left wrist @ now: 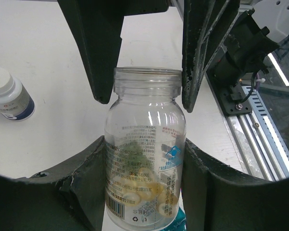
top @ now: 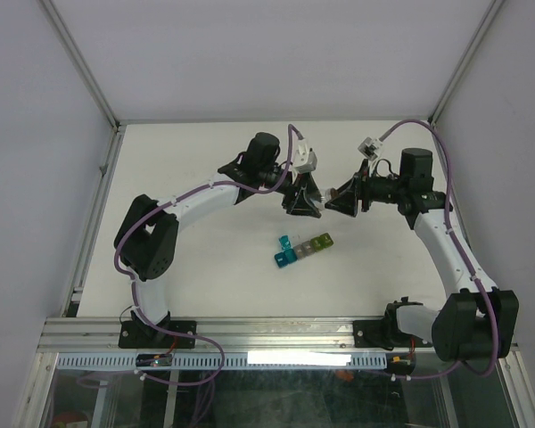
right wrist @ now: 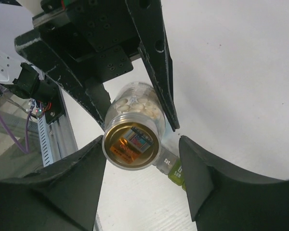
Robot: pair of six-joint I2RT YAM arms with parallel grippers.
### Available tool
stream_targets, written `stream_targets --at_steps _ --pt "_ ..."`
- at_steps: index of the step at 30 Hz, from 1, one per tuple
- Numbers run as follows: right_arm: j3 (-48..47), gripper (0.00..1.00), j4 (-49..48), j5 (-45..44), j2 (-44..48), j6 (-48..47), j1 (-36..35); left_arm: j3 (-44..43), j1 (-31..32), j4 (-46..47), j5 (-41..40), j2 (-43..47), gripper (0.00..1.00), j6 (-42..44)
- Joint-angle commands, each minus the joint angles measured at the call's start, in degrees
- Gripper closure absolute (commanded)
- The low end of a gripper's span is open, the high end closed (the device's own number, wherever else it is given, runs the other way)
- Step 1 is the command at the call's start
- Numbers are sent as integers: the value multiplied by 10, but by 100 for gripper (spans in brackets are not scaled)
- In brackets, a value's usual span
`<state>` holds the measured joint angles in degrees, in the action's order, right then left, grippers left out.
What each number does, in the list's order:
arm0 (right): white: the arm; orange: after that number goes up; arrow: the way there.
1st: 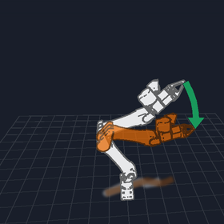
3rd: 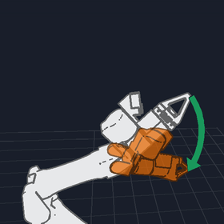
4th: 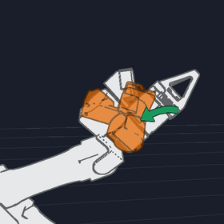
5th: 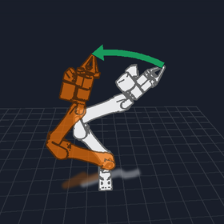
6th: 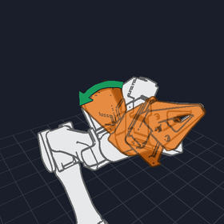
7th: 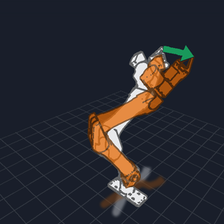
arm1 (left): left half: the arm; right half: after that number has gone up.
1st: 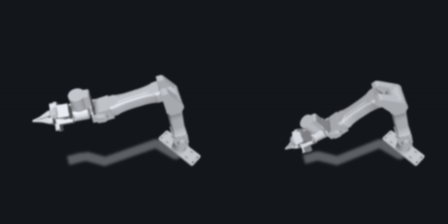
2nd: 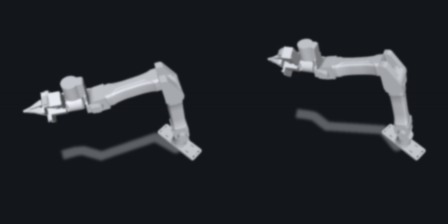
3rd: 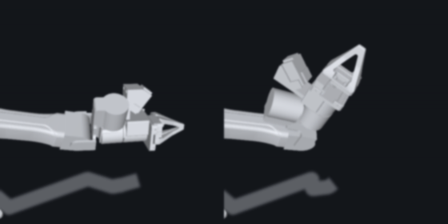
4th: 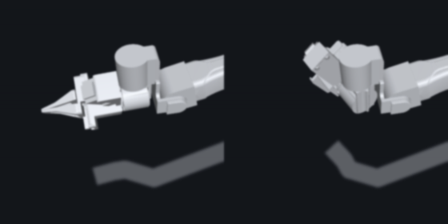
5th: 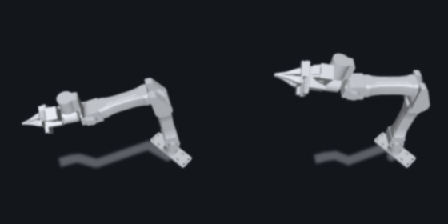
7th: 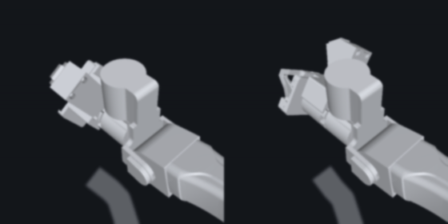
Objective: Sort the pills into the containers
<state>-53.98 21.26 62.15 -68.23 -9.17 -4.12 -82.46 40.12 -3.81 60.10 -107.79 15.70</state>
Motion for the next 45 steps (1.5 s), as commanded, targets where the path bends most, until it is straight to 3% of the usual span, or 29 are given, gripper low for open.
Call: stream_targets --at_steps 1,9,16,21,27,32,33,36,41,43,45 --pt "0 37 -49 -2 8 38 -5 -25 5 27 10 7 100 2" --pt "-1 40 -56 5 14 47 -5 -25 5 27 11 7 100 2" --pt "-3 76 -37 34 17 -6 -5 -25 6 27 10 5 100 2" --pt "-16 100 20 83 15 -163 -7 -22 5 21 14 8 100 10" --pt "-108 100 290 99 -44 -611 -19 -19 5 1 23 10 100 34" --pt "-230 100 620 41 -157 -1154 -20 -19 4 -9 25 11 100 45" --pt "-247 100 659 26 -174 -1209 -19 -17 4 -10 25 12 100 47" --pt "-253 100 657 4 -188 -1260 -22 -16 3 -13 26 13 100 50" --pt "-251 99 607 1 -169 -1212 -21 -13 2 -15 26 16 100 55" --pt "-236 91 582 8 -154 -1178 -21 -13 2 -15 27 16 100 54" --pt "-221 74 559 19 -139 -1136 -21 -14 2 -15 27 16 100 55"
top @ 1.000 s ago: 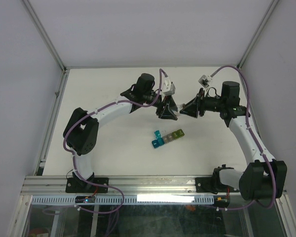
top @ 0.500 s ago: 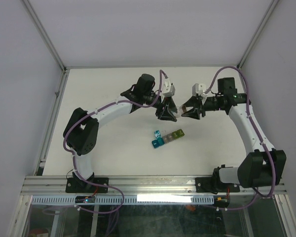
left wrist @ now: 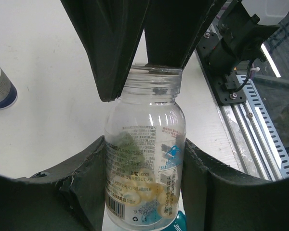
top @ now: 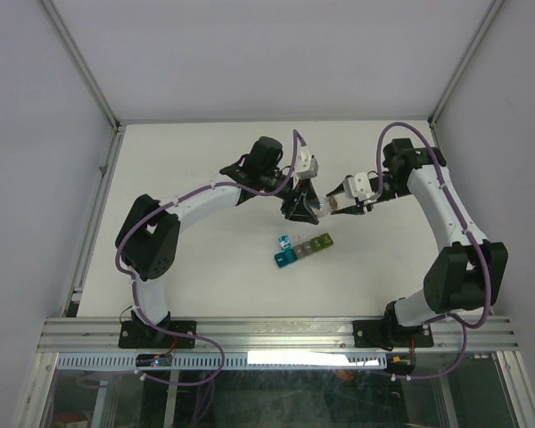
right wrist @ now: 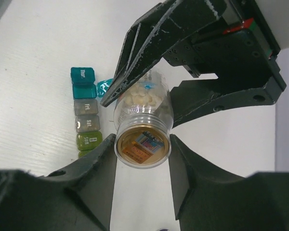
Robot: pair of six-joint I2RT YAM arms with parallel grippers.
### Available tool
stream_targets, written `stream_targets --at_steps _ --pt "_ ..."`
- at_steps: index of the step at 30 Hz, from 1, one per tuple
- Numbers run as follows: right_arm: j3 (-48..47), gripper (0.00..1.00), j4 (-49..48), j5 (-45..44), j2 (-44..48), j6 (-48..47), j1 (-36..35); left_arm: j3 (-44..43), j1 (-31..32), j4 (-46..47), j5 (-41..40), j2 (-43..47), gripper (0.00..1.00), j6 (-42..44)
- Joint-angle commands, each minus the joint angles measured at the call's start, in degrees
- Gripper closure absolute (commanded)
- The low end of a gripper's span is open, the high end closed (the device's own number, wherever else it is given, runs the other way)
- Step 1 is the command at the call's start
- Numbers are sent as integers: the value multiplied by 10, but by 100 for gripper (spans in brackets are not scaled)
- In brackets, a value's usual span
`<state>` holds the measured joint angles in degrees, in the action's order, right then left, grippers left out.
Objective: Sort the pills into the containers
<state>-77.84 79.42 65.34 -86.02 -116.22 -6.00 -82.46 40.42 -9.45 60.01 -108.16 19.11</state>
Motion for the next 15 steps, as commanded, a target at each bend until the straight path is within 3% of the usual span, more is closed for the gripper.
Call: stream_targets --at_steps 1,3,4,5,12,15 --pt "26 65 -38 -9 48 -41 -3 -14 -1 41 29 20 100 20" --pt "43 35 -69 -7 71 15 -4 -13 -1 41 29 21 100 21" --pt "50 11 -91 -8 81 56 -3 -12 -1 42 29 22 100 21" --pt "57 2 -108 -12 91 93 -3 -12 -1 41 29 23 100 20" --pt "117 0 -186 -27 169 269 -2 -10 -2 42 26 26 100 21" --pt "165 0 -323 -46 220 542 -2 -9 -2 42 26 28 100 23"
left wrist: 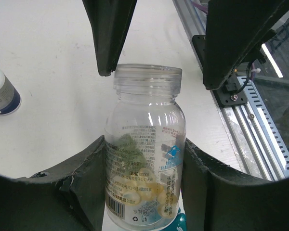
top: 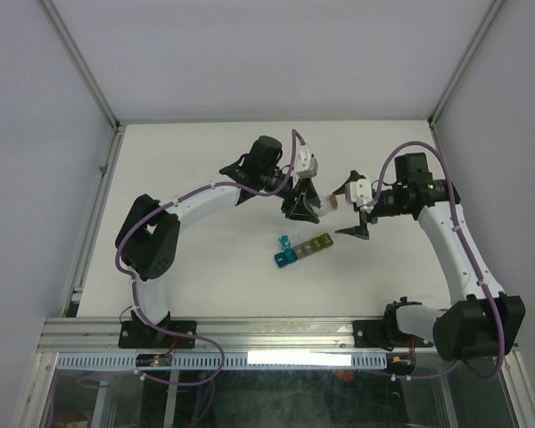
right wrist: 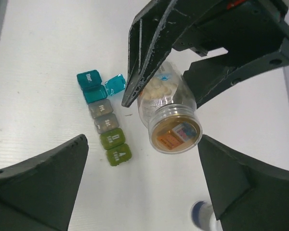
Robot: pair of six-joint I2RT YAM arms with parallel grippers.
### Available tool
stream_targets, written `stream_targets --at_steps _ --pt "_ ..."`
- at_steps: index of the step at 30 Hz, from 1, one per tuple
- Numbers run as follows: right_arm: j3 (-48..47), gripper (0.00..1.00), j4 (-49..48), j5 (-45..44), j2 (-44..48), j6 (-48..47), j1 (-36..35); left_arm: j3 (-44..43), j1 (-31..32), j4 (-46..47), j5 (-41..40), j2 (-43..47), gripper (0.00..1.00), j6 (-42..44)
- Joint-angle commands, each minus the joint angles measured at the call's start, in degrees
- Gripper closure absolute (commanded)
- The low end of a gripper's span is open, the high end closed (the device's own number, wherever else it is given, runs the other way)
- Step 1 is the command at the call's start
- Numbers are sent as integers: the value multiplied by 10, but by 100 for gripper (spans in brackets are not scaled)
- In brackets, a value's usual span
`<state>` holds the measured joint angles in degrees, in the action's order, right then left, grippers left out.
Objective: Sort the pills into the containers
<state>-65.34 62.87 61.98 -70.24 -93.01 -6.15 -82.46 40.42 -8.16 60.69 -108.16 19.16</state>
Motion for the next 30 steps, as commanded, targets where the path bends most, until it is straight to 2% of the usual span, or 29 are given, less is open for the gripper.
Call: stream_targets --at_steps 1,3,6,10,15,21,25,30 --pt "59 0 -222 -27 78 425 -1 -9 -3 29 20 28 100 23" --pt "89 0 -324 -56 91 621 6 -10 -2 29 19 27 100 22" --pt "74 1 -304 25 62 689 37 -11 -2 29 18 26 100 21" --pt "75 1 -340 11 40 754 41 -15 -2 29 18 24 100 16" --pt "73 1 -367 -4 29 790 18 -20 -2 29 18 18 100 14" --pt "76 11 -393 -5 22 826 7 -22 -2 29 16 15 100 11" --pt "81 28 -398 -6 21 834 7 -24 -2 29 15 13 100 11" --pt "82 65 -389 7 28 808 6 -21 -2 29 15 16 100 12"
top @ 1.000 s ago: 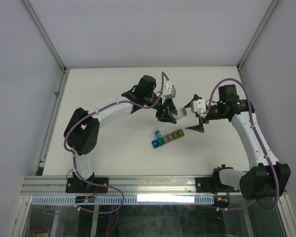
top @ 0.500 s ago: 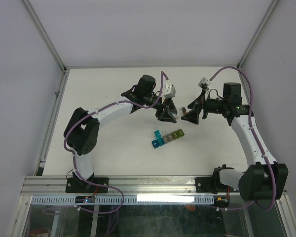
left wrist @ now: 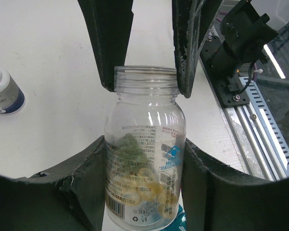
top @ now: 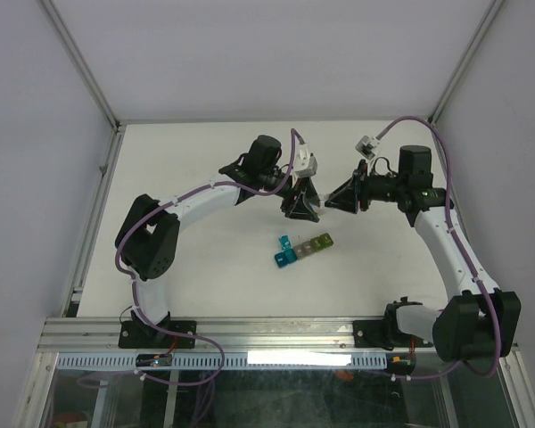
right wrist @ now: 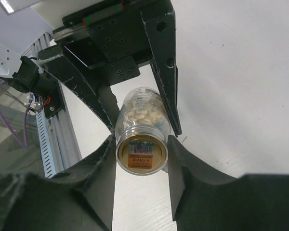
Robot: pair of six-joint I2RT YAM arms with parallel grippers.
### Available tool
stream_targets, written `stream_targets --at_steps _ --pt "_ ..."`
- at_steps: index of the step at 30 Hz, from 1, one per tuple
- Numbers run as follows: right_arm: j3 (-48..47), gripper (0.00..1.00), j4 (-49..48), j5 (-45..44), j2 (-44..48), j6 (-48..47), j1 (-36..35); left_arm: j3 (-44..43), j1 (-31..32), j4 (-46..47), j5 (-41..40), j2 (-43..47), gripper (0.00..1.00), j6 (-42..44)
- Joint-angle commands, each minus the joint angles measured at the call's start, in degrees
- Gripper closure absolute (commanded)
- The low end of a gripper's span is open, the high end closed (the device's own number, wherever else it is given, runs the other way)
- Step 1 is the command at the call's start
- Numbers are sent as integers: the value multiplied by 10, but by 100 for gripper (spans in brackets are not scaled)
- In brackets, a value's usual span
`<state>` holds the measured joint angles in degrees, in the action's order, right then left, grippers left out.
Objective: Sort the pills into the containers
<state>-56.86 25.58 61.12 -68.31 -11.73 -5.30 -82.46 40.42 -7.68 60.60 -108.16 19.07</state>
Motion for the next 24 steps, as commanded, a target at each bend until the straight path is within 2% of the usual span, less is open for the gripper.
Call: stream_targets --at_steps 1,3,6,8,11,14,17,24 --pt "-3 67 -11 20 9 -16 -2 -20 -2 24 16 17 100 14" --pt "-6 70 2 31 9 -43 -2 -19 -2 24 17 19 100 14" --pt "-26 72 51 52 6 -157 -3 -14 -2 24 18 22 100 18" --pt "-53 72 124 81 1 -302 -4 -10 -2 25 19 25 100 21" --pt "-88 70 239 96 -10 -576 -9 -6 -2 24 20 29 100 25" --pt "-127 69 325 54 -33 -797 -23 -3 -3 22 22 31 100 29" --pt "-165 71 409 -6 -64 -978 -29 0 -4 22 25 33 100 34" --pt "-161 72 387 -40 -65 -1042 -30 3 -4 22 31 34 100 39"
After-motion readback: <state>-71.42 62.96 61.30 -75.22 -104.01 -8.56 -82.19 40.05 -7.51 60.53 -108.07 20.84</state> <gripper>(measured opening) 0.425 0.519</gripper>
